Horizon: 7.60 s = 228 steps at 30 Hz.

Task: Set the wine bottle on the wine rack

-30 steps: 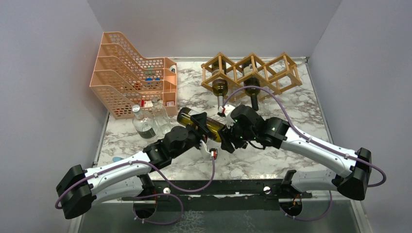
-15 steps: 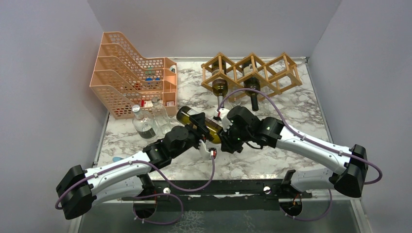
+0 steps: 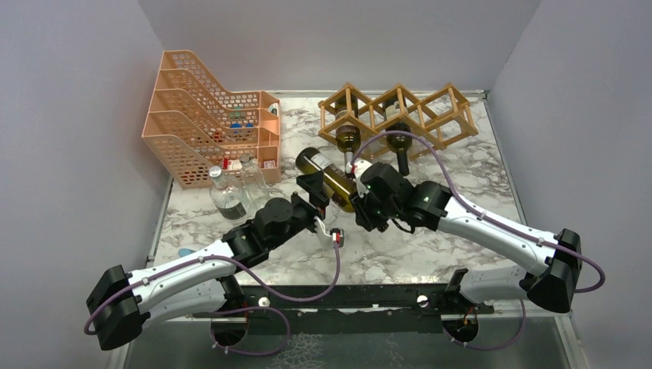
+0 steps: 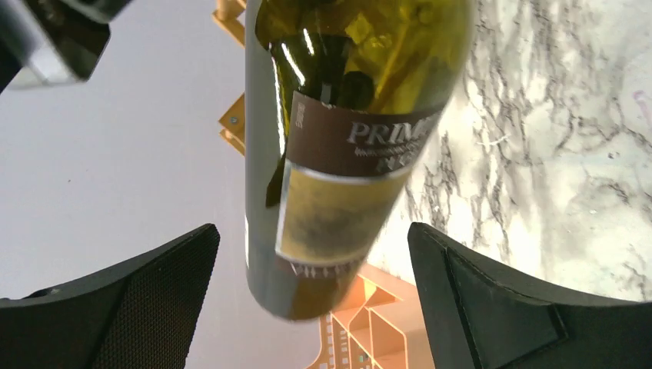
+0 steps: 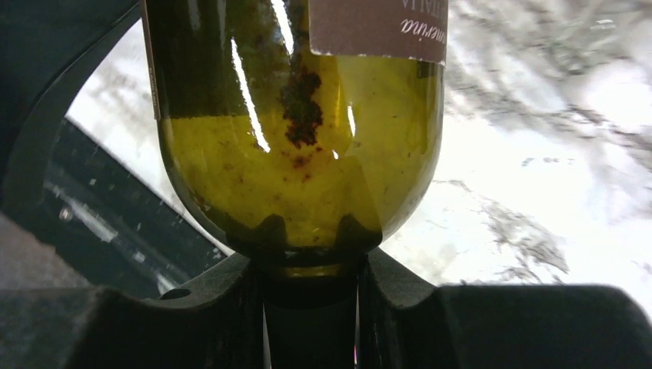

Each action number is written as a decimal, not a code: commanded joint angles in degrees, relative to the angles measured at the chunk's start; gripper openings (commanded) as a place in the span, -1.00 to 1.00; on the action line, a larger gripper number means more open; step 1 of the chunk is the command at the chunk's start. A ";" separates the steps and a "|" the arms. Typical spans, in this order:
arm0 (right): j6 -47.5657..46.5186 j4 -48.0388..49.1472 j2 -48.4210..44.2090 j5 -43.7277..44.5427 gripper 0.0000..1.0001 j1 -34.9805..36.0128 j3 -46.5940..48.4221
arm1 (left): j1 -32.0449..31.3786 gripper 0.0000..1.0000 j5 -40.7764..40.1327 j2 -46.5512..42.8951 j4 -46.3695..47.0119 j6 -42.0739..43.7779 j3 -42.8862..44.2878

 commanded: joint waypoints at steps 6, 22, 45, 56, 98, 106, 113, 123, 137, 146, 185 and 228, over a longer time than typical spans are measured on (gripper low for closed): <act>1.03 8.01 -2.36 14.19 -0.98 -3.25 9.25 | -0.22 0.98 0.23 -4.40 3.58 -7.23 4.12; 5.78 2.18 -8.92 23.33 -0.98 -20.53 11.93 | -0.22 0.98 -9.84 -3.97 4.83 -61.18 15.83; 31.38 -25.81 -19.79 34.94 -0.98 -24.92 4.98 | -0.22 0.98 -14.92 -4.76 -2.39 -78.84 13.49; 30.22 -14.63 -17.11 26.77 -0.98 -24.88 -4.20 | -0.27 0.98 -14.95 -7.32 -2.51 -78.58 12.49; -6.29 4.84 3.28 11.58 -0.98 -43.83 2.77 | -0.27 0.98 -14.48 -11.62 -2.70 -78.66 11.17; -17.75 10.94 10.05 8.84 -0.98 -46.58 5.28 | -0.22 0.98 -14.60 -11.37 -2.51 -78.26 10.74; -22.35 13.83 12.66 6.78 -0.96 -47.63 6.65 | -0.24 0.98 -14.86 -10.66 -2.54 -77.58 10.56; -29.39 18.49 12.84 7.25 -0.96 -50.52 4.26 | -0.22 0.98 -14.71 -10.25 -2.35 -77.24 10.61; -35.06 24.72 14.42 -1.49 -0.96 -52.85 4.80 | -0.22 0.98 -14.33 -9.86 -2.25 -77.23 10.91; -37.68 27.37 18.14 -0.88 -0.84 -53.01 6.78 | -0.22 0.98 -14.34 -9.31 -1.85 -77.28 11.06; -35.12 24.92 26.33 -2.76 0.24 -52.93 15.93 | -0.22 0.98 -14.53 -7.17 -1.54 -76.37 11.70; 3.42 30.67 -1.54 -30.11 0.48 -28.34 4.74 | -0.13 0.98 -24.29 3.51 -22.26 -73.70 48.21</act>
